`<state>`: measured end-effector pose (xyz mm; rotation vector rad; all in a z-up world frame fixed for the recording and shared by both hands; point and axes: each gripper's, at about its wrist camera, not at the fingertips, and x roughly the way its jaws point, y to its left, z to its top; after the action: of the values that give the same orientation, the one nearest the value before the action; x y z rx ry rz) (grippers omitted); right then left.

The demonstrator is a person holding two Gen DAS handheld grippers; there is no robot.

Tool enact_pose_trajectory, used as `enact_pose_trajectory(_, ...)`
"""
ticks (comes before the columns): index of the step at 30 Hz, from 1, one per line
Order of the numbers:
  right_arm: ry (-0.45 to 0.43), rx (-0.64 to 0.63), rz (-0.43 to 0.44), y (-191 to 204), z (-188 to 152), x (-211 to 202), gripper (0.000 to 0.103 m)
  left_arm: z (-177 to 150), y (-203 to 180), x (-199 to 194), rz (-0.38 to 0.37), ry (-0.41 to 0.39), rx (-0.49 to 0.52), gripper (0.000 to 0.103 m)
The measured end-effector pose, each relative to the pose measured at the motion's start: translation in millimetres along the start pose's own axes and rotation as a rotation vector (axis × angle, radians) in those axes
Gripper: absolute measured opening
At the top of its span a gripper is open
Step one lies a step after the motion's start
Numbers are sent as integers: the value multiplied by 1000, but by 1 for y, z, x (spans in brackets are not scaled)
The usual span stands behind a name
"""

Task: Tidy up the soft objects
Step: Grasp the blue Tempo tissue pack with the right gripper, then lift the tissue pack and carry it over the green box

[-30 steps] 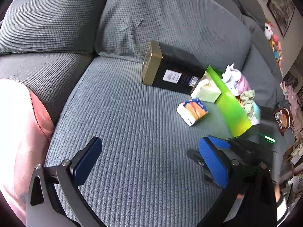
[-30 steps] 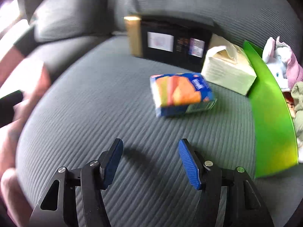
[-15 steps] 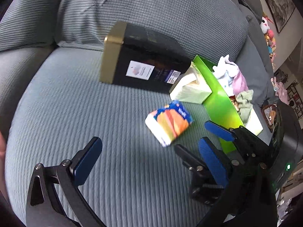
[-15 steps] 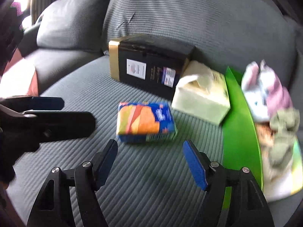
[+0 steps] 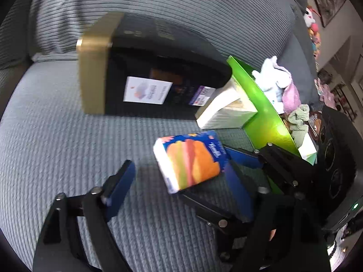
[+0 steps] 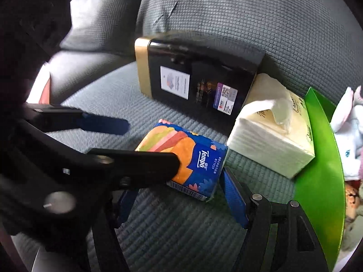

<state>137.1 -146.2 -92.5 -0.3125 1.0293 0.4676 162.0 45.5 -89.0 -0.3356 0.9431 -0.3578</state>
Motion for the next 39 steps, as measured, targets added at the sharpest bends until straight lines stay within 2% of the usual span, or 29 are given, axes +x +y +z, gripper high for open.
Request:
enact_pose_trajectory(2, -8, 29, 14, -3, 1, 0, 71, 0, -3, 5, 8, 10, 18, 58)
enact_pose_trajectory(3, -15, 44, 25, -4, 0, 1, 66, 1, -3, 8, 0, 16, 14, 53)
enact_pose_trajectory(4, -15, 49, 32, -4, 1, 2, 62, 0, -4, 10, 6, 16, 13, 53)
enact_pose_trajectory(11, -18, 77, 29, -4, -1, 2, 57, -2, -16, 11, 40, -1, 50, 53)
enact_pose_trajectory(14, -48, 86, 36, 2, -3, -8, 56, -8, -21, -6, 47, -27, 61, 53)
enact_pose_trajectory(29, -181, 115, 105, 59, -37, -96, 54, -67, -69, -88, 169, -105, 143, 53)
enact_pose_trajectory(34, -212, 148, 119, 59, -52, -119, 54, -79, -88, -99, 171, -108, 170, 53)
enact_pose_trajectory(39, -250, 177, 95, 47, -68, -147, 54, -80, -126, -99, 166, -119, 250, 53)
